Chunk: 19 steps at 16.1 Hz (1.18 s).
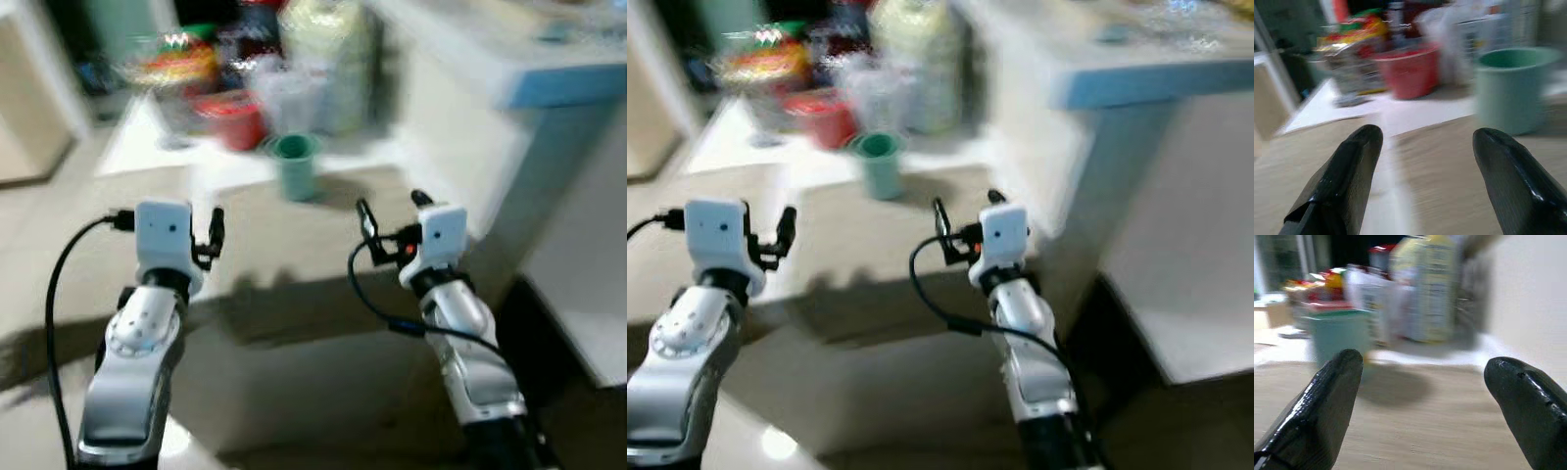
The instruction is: Setting the table
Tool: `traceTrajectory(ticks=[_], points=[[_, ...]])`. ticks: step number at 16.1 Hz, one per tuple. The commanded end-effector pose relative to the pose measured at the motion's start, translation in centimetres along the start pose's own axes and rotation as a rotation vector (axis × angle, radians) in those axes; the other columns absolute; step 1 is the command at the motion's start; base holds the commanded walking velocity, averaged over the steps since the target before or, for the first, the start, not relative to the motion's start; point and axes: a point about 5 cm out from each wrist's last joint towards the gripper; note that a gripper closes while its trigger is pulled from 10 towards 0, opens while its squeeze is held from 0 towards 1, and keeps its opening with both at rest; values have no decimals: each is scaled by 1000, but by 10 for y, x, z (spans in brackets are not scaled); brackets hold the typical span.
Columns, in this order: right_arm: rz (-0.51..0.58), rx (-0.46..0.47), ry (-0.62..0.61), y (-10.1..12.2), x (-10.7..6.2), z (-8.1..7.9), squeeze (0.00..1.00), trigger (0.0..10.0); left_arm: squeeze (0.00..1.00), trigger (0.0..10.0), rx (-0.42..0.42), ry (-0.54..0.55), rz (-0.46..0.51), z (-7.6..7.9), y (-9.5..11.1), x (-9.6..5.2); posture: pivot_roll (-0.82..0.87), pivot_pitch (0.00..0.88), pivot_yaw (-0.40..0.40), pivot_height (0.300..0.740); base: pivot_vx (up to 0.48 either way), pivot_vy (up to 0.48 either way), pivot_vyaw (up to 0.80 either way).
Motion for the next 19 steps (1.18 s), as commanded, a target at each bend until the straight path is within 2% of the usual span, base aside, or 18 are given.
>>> traceTrajectory(ticks=[1,6,8,11,14,19], points=[[25,-5,-13,6,2,3,0,10000,0,10000,17,4,22,-1,5,0,-82,0,79,740,326,-349,0],[25,-5,-13,6,2,3,0,10000,0,10000,17,4,22,-1,5,0,-82,0,79,740,326,-349,0],[25,-16,-1,6,1,2,0,10000,0,10000,-26,24,38,-2,8,2,-86,0,80,740,458,0,0],[19,-16,1,5,2,1,0,10000,0,10000,-31,37,29,-4,7,2,-84,0,80,740,453,0,0],[8,-14,8,3,1,0,0,10000,0,10000,-23,61,10,-8,5,4,-84,0,79,740,0,0,0],[0,-20,5,2,0,2,0,10000,0,10000,-3,39,-21,-8,0,5,-87,0,78,740,0,0,0]])
Point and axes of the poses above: a point about 5 cm out from each wrist's last joint towards the gripper, its own x axis pointing out of the wrist towards the gripper, its own y axis along the axis of the wrist's last joint, z = x × y, and after that the axes turned 2 degrees about x, right-handed
